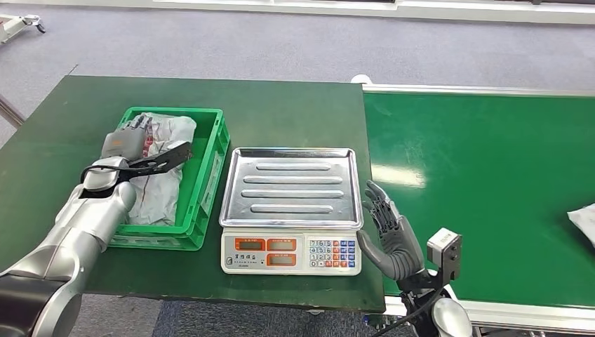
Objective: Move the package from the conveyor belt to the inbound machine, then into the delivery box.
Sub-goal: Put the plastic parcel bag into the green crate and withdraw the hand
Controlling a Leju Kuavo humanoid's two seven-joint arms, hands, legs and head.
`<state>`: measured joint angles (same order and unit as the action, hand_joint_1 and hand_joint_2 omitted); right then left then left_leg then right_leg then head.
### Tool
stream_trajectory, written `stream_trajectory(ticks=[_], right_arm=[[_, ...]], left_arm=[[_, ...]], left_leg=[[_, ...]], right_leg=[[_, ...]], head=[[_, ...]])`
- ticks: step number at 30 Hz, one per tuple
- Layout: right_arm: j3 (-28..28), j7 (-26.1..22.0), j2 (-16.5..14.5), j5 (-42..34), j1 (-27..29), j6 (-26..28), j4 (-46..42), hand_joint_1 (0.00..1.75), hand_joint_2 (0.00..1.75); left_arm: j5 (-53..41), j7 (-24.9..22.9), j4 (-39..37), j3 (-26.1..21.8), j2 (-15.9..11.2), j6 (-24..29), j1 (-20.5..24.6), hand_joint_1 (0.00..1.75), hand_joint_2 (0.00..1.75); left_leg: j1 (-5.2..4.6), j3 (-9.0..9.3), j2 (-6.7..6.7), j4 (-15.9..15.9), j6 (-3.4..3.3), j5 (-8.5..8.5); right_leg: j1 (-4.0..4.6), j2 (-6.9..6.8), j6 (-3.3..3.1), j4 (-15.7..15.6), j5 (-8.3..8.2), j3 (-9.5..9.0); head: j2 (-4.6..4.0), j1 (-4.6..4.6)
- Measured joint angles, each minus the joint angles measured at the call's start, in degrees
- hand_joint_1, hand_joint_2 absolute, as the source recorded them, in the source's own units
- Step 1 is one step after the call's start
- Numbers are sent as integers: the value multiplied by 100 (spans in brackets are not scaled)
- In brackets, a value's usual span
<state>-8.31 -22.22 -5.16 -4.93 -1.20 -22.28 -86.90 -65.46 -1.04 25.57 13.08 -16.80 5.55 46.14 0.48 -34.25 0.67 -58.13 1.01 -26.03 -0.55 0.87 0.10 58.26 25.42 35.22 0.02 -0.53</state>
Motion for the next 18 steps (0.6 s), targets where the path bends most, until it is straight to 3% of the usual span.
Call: stream_trajectory(ticks=[6,9,12,15,18], right_arm=[[0,12,0,378,-6,417,3,0,175],[0,77,0,644,-70,750,44,0,175],[-12,154,0,901,-270,1203,165,0,175],[-121,299,-3,1099,-621,1788,407,0,175],[-319,360,-23,1127,-997,2084,683,0,175]], left_arm=[[232,424,197,-402,154,31,-51,0,175],[874,677,433,-717,321,14,-114,0,175],[2178,1268,887,-1145,565,-325,-296,0,175],[4326,1903,1790,-1512,935,-1148,-770,0,175],[5558,1925,2694,-1558,1276,-1362,-1314,0,175]], left_leg=[[-1,-2,1,0,0,0],[-1,-2,1,-1,0,0],[-2,-1,0,-1,0,0],[-7,1,-9,-1,-1,0],[-8,0,-10,-2,-1,0]], right_leg=[[-1,-1,0,0,0,0],[-1,-1,1,0,-1,0],[-3,0,1,0,-3,0],[-8,5,2,0,-4,0],[-9,7,3,0,-4,1]], head=[[0,0],[0,-1],[0,0],[0,1],[0,2]])
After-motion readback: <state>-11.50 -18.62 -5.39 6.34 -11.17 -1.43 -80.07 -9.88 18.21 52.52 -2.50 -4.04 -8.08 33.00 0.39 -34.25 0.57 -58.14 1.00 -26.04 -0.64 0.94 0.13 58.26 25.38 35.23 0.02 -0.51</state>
